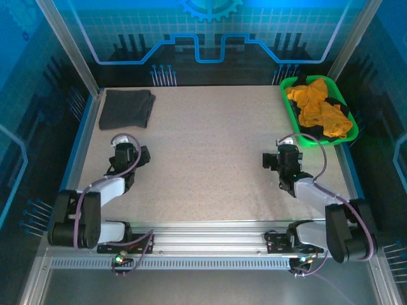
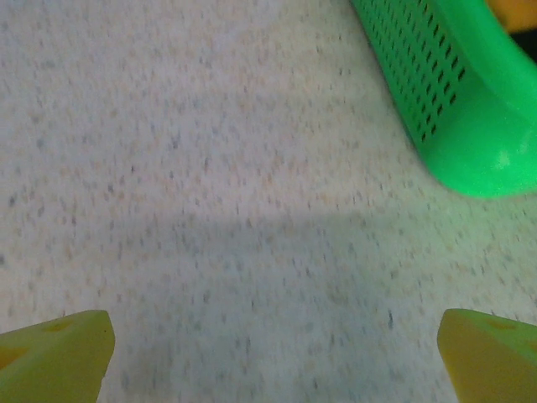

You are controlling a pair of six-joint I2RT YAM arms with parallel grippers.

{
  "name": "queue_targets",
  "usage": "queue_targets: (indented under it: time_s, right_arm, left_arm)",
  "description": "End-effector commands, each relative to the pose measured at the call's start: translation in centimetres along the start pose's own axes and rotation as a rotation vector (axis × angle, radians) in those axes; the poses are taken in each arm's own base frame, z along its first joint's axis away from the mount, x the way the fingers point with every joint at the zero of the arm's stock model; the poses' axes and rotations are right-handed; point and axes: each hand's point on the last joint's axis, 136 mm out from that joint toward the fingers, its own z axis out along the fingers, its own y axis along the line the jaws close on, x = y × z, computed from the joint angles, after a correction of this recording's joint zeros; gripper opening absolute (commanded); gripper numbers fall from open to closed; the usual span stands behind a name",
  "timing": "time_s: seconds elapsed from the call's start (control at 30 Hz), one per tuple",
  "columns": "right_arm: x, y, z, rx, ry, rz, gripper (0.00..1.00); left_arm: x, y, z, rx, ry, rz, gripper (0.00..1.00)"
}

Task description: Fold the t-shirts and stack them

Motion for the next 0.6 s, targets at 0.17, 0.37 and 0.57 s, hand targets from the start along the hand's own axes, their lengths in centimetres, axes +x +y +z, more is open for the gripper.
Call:
queue_targets:
  time_s: [0.17,0.37,0.57]
  right_arm:
    - [-5.7,1.1,1.5,-0.114,-0.234,-0.027,1.0]
    - [-5.3,-0.1,1.2,-0.149,-0.306,0.039,1.0]
    - [-4.3,0.4,2.8,-0.177,-0.306,0.036,1.0]
  left_arm:
    - [-4.7,-2.1,-1.9,0.166,-0.285,0.035,0.99]
    - [-4.2,-1.6,-3.2,0.207,-0.461,0.037,0.99]
    - [-3.4,-2.6,-0.5,0.201,-0.363,0.079,0.99]
